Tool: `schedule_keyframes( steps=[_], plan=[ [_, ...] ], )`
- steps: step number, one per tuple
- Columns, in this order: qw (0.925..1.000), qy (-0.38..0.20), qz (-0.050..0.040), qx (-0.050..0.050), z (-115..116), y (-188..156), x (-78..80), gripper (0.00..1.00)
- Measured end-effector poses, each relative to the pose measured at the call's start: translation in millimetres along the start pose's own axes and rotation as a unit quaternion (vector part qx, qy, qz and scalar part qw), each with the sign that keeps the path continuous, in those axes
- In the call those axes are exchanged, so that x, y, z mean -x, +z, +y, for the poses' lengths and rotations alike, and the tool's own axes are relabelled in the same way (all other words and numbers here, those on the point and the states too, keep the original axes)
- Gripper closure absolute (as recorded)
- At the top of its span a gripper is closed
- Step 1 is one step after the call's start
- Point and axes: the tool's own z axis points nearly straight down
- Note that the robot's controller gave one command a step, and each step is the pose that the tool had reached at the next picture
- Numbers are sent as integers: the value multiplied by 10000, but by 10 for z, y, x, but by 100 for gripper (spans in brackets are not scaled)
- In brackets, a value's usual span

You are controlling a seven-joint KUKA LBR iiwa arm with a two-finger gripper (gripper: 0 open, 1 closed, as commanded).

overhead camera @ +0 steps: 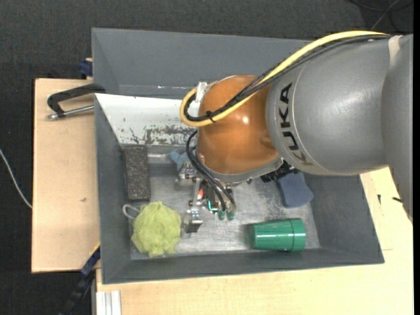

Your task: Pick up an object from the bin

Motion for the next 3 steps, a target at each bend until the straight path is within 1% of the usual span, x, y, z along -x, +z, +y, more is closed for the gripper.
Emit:
schedule_keyframes(
  steps=[1, 2, 3],
  plan=[
    [10000, 10, -39, 7, -8, -37, 20, 0],
    [9987, -503, -45, -15, 305, 1043, 72, 100],
    [9987, -502, -46, -14, 305, 1043, 73, 100]
  ],
)
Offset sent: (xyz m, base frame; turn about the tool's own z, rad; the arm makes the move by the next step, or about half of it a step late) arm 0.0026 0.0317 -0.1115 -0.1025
